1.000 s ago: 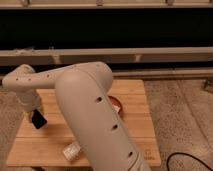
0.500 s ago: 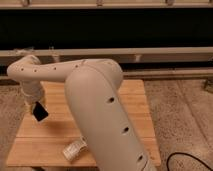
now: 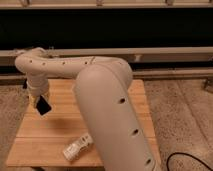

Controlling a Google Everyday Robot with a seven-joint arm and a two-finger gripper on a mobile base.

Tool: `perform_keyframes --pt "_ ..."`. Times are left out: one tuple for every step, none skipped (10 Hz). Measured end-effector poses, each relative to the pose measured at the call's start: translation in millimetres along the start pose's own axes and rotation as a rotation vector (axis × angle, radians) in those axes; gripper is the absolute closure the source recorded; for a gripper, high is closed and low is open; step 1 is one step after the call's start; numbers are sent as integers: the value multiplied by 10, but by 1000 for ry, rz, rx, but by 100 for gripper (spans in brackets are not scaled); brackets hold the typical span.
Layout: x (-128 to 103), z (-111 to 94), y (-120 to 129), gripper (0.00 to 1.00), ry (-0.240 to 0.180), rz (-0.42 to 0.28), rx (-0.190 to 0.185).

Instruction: Place the eraser in the ceramic cup

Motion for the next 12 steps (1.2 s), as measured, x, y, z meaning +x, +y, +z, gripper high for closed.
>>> perform_keyframes --pt "-10 -3 25 100 -9 -4 2" --pt "-37 -75 0 100 -22 -6 9" --pt "-48 -191 -57 100 -28 -5 24" --pt "-71 -328 -101 100 -41 -4 38" --pt "-85 -572 -174 100 -53 -2 64" --pt "-95 -786 -249 100 -66 1 90" --pt "-95 -933 -305 100 -76 2 110" --pt "-86 -1088 -368 100 -86 2 134" --pt "-67 -1210 -413 100 -96 0 155" --pt "-52 -1278 -441 100 -102 -2 167" --pt "-25 -1329 -471 100 -107 -3 177" --pt "3 -1362 -498 100 -109 -4 180"
